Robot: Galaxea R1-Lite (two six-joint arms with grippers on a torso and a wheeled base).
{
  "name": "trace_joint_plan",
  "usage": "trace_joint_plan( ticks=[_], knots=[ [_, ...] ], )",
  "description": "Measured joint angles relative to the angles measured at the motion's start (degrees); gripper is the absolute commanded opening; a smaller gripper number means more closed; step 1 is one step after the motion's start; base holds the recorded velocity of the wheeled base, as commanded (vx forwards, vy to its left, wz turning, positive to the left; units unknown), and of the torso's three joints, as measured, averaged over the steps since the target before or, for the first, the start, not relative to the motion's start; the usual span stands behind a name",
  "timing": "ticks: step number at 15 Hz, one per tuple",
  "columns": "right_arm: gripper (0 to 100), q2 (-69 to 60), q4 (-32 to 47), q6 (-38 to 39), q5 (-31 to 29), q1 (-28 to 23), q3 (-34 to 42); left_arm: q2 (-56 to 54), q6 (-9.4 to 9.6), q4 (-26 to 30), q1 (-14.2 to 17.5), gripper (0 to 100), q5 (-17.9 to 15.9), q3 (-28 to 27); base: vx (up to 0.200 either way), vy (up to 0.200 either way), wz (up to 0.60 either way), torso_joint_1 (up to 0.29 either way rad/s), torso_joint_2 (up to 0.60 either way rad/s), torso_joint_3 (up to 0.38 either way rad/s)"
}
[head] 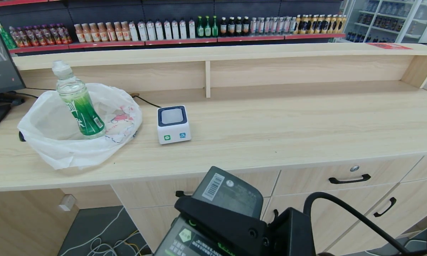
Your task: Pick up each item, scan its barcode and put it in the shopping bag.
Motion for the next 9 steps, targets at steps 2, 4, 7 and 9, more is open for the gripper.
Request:
trace_joint_plan(
  ticks=[2,4,7,9],
  knots=[
    [0,-0.09,0.0,-1.0,-0.06,-0.37,-0.11,0.0,-0.02,0.0,0.0,100,0.0,0.0,0.0,0.0,0.0,0.0,0.0,0.0],
    [0,-0.13,0.0,-1.68,0.0,-0.48,-0.13,0.0,-0.02,0.0,0.0,100,0.0,0.0,0.0,0.0,0.0,0.0,0.0,0.0],
    [0,-0.2,-0.02,-1.32,-0.2,-0.59,-0.2,0.0,0.0,0.0,0.0,100,-0.01,0.0,0.0,0.0,0.0,0.0,0.0,0.0],
    [0,-0.2,-0.02,-0.33,-0.26,-0.61,-0.18,0.0,-0.02,0.0,0.0,100,0.0,0.0,0.0,0.0,0.0,0.0,0.0,0.0]
  ],
)
